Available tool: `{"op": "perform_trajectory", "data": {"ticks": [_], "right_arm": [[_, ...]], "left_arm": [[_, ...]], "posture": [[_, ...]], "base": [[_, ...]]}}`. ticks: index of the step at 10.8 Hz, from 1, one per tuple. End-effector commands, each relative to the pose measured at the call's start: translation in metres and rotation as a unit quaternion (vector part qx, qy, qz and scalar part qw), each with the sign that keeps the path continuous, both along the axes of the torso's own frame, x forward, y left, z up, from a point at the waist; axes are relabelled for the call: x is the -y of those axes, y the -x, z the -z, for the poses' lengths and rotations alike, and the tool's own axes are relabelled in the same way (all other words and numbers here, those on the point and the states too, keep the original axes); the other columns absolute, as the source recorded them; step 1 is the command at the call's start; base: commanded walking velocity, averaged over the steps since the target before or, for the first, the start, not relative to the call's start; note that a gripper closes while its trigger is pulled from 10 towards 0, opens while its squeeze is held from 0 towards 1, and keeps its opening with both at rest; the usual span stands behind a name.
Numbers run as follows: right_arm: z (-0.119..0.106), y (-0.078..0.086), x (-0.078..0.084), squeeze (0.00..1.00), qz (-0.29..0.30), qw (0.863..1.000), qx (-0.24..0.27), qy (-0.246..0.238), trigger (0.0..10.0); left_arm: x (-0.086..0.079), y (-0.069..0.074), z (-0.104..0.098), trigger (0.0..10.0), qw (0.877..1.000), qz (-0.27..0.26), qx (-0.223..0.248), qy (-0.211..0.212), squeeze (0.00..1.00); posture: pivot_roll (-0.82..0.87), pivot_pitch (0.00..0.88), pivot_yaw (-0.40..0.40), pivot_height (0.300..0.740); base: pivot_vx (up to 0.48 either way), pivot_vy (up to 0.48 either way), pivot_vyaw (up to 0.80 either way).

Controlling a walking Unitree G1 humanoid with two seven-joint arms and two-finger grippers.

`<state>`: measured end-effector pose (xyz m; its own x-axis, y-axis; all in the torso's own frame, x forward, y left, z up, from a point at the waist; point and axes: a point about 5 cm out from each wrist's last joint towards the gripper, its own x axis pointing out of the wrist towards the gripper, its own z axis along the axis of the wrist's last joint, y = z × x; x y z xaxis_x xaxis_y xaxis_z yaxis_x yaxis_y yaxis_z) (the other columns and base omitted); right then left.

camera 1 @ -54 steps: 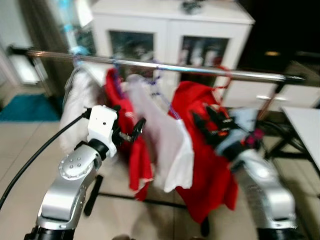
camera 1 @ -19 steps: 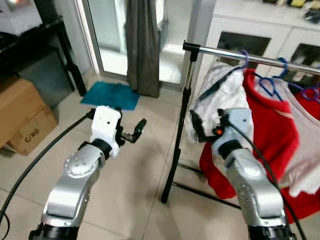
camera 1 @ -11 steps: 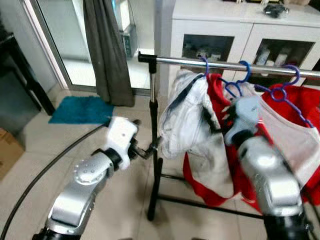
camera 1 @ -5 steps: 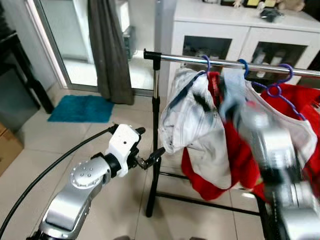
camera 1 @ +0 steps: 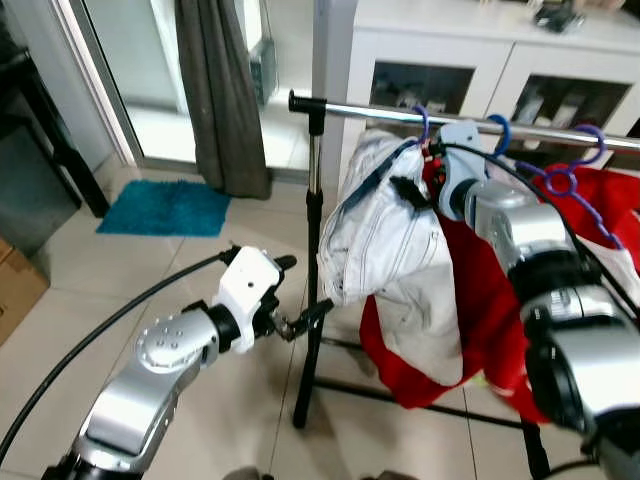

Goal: Hang hanger

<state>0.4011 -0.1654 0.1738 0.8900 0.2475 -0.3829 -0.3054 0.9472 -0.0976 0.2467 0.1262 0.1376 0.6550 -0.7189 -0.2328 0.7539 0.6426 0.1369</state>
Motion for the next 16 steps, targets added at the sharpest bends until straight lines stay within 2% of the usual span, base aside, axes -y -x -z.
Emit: {"op": "perform_trajectory", "data": {"ticks": [1,2,3,4,7,10,16], "right_arm": [[-0.002,-0.002,0.004,0.00,0.007,1.000,0.006,0.005,10.0],[-0.001,-0.004,0.003,0.00,0.013,1.000,0.004,-0.001,10.0],[0.001,-0.005,0.003,0.00,0.024,1.000,0.003,-0.003,2.1],[0.002,-0.006,0.002,0.00,0.030,1.000,0.005,-0.008,0.0],[0.010,-0.005,-0.002,0.00,0.035,0.999,-0.010,-0.025,0.0],[0.025,-0.001,-0.004,0.00,0.044,0.999,-0.029,0.004,0.0],[0.025,-0.001,-0.009,0.00,0.034,0.999,-0.028,0.011,0.0]], "left_arm": [[0.000,-0.001,-0.001,10.0,1.000,0.004,-0.001,-0.005,0.00],[0.000,-0.001,0.000,10.0,1.000,0.005,-0.003,-0.005,0.00],[0.000,-0.001,0.000,10.0,1.000,0.005,-0.004,-0.004,0.00],[0.000,-0.001,0.000,10.0,1.000,0.006,-0.005,-0.004,0.00],[0.001,-0.001,0.001,10.0,1.000,0.008,-0.005,-0.005,0.00],[0.003,0.001,0.002,10.0,1.000,0.013,-0.008,-0.009,0.00],[0.002,0.003,0.004,10.0,1.000,0.017,-0.010,-0.017,0.00]], "posture": [[-0.03,0.000,0.000,0.740],[-0.03,0.000,0.001,0.740],[-0.03,0.000,0.001,0.740],[-0.03,0.000,0.000,0.740],[-0.04,0.000,0.003,0.740],[-0.03,0.000,-0.006,0.740],[-0.03,0.000,0.001,0.740]], "base": [[0.000,0.000,0.00],[0.000,0.000,0.00],[0.000,0.000,0.00],[0.000,0.000,0.00],[0.000,0.000,0.00],[0.000,0.000,0.00],[0.000,0.000,0.00]]}}
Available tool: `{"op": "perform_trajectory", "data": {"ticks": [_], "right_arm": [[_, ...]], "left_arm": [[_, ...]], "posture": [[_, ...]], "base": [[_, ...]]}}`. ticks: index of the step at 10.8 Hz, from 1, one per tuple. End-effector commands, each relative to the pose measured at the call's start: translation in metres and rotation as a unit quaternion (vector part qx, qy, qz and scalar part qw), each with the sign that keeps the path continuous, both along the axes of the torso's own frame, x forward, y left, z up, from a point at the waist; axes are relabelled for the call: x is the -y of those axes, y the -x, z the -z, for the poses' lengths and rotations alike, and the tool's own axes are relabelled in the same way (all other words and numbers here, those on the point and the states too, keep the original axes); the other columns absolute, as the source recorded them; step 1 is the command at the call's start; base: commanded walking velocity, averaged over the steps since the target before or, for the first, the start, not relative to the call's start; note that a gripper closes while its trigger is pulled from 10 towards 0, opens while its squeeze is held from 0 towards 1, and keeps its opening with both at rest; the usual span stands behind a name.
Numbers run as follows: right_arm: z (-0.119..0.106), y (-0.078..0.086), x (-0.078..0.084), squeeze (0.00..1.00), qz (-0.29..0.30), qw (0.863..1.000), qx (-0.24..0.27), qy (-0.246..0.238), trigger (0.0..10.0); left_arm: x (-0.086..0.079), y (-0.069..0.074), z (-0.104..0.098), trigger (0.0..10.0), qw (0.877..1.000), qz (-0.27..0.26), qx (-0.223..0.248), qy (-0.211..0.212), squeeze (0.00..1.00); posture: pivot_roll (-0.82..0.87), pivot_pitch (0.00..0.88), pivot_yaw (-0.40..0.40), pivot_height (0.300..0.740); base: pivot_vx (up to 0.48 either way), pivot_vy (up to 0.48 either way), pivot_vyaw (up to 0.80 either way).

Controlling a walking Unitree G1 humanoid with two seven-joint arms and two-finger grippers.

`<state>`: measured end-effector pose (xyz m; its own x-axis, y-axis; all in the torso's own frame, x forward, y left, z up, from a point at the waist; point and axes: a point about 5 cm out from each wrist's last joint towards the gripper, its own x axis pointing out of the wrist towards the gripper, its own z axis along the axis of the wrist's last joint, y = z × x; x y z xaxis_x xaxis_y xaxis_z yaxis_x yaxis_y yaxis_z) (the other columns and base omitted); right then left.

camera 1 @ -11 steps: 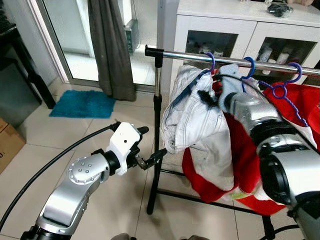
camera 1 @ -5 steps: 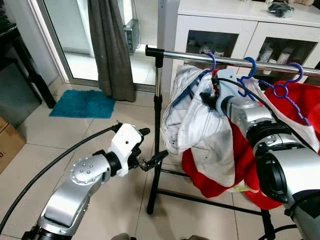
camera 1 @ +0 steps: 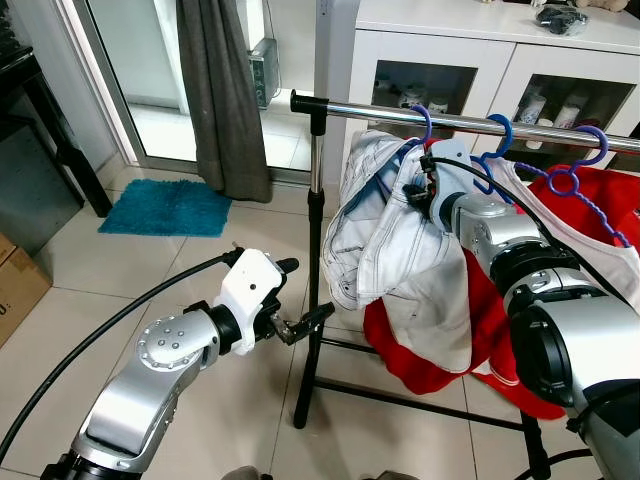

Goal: Hang hanger

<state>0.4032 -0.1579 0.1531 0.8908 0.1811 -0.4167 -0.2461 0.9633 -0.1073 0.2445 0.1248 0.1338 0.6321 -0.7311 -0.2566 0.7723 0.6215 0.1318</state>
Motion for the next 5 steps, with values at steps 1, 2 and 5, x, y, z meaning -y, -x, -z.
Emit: {"op": "perform_trajectory", "data": {"ticks": [1,2,5], "right_arm": [[0.0043,0.0016,-0.0032,0.00,-0.013,1.000,-0.013,0.004,0.0],[0.0039,0.0016,-0.0048,0.00,-0.022,1.000,-0.014,0.003,0.0],[0.0003,0.0004,-0.0061,0.00,-0.032,0.999,0.000,-0.004,0.0]], "left_arm": [[0.0010,-0.0001,0.0002,10.0,1.000,0.008,-0.001,-0.012,0.00],[0.0005,-0.0012,0.0001,10.0,1.000,0.009,0.000,-0.014,0.00],[-0.0008,-0.0067,-0.0016,10.0,1.000,0.009,0.011,-0.021,0.00]], "posture": [[-0.03,0.000,0.004,0.740],[-0.03,0.000,0.006,0.740],[-0.02,0.000,0.015,0.740]], "base": [[0.000,0.000,0.00],[0.000,0.000,0.00],[0.000,0.000,0.00]]}}
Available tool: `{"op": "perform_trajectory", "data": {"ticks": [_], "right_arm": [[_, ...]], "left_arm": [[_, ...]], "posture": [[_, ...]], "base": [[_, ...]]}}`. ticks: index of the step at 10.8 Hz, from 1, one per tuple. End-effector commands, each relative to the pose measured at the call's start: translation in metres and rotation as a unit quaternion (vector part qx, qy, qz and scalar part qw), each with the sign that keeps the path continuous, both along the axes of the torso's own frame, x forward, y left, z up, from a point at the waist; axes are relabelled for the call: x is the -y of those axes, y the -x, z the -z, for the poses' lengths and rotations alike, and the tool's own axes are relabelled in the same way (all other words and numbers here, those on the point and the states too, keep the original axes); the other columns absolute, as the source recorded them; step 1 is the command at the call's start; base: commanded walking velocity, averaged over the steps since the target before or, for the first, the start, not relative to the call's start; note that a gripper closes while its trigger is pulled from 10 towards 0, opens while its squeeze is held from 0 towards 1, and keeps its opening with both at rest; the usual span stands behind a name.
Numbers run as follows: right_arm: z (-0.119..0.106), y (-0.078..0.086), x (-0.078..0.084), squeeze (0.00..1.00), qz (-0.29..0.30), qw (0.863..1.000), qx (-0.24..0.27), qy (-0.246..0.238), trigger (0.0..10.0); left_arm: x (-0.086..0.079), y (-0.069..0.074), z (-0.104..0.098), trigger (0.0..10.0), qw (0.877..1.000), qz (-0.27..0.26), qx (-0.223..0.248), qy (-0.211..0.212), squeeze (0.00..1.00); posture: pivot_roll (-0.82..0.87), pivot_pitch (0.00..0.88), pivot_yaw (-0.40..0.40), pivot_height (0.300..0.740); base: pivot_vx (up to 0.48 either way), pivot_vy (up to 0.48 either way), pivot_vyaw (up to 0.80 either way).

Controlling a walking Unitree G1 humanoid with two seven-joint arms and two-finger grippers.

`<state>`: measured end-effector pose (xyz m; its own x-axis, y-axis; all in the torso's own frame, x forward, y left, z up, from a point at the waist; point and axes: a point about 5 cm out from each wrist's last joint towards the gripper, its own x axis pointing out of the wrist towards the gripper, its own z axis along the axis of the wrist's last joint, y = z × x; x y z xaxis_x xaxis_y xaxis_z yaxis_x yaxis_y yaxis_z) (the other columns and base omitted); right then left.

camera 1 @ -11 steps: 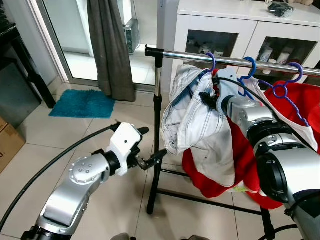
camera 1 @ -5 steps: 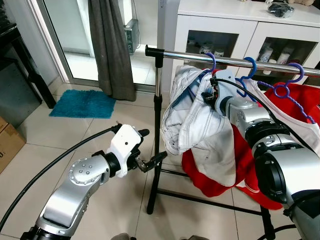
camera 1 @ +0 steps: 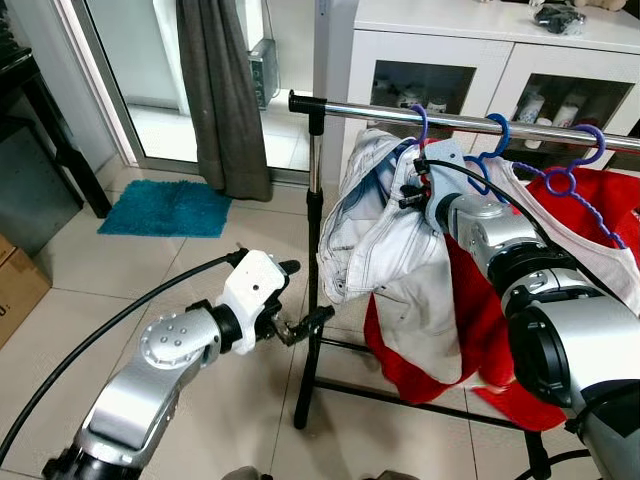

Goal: Hang hanger

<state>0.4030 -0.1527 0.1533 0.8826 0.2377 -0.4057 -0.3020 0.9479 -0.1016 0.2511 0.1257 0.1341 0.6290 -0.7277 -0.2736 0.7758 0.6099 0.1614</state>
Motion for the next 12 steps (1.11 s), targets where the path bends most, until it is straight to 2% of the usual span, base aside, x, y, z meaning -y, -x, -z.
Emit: {"op": "perform_trajectory", "data": {"ticks": [1,2,3,6,8,11,12], "right_arm": [[-0.003,-0.001,0.000,0.00,-0.006,1.000,0.006,-0.004,0.0],[-0.007,-0.002,0.000,0.00,-0.005,1.000,0.014,-0.009,0.0],[-0.018,-0.005,0.003,0.00,-0.007,0.999,0.045,-0.026,0.0],[-0.031,-0.006,0.013,0.00,-0.003,0.994,0.096,-0.047,0.0],[-0.033,-0.001,0.019,0.00,-0.001,0.989,0.131,-0.069,0.0],[-0.037,0.017,0.010,0.00,-0.023,0.976,0.195,-0.092,0.0],[-0.035,0.027,0.009,0.00,-0.026,0.974,0.199,-0.100,0.0]], "left_arm": [[-0.001,-0.003,-0.002,10.0,1.000,0.000,0.010,-0.005,0.00],[-0.002,-0.005,-0.003,10.0,1.000,-0.007,0.013,-0.006,0.00],[-0.006,-0.014,-0.005,10.0,0.999,-0.049,0.023,0.001,0.00],[-0.008,-0.022,-0.004,10.0,0.996,-0.084,0.026,0.004,0.00],[-0.005,-0.024,-0.004,10.0,0.994,-0.100,0.029,0.017,0.00],[-0.001,-0.026,-0.004,10.0,0.993,-0.111,0.036,0.025,0.00],[0.000,-0.025,-0.005,10.0,0.992,-0.114,0.036,0.030,0.00]], "posture": [[-0.02,0.000,0.017,0.740],[-0.02,0.000,0.021,0.740],[-0.02,0.000,0.031,0.740],[-0.02,0.000,0.043,0.740],[-0.03,0.000,0.044,0.740],[-0.04,0.000,0.040,0.740],[-0.04,0.000,0.032,0.740]], "base": [[0.000,0.000,0.00],[0.000,0.000,0.00],[0.000,0.000,0.00],[0.000,0.000,0.00],[0.000,0.000,0.00],[0.000,0.000,0.00],[0.000,0.000,0.00]]}}
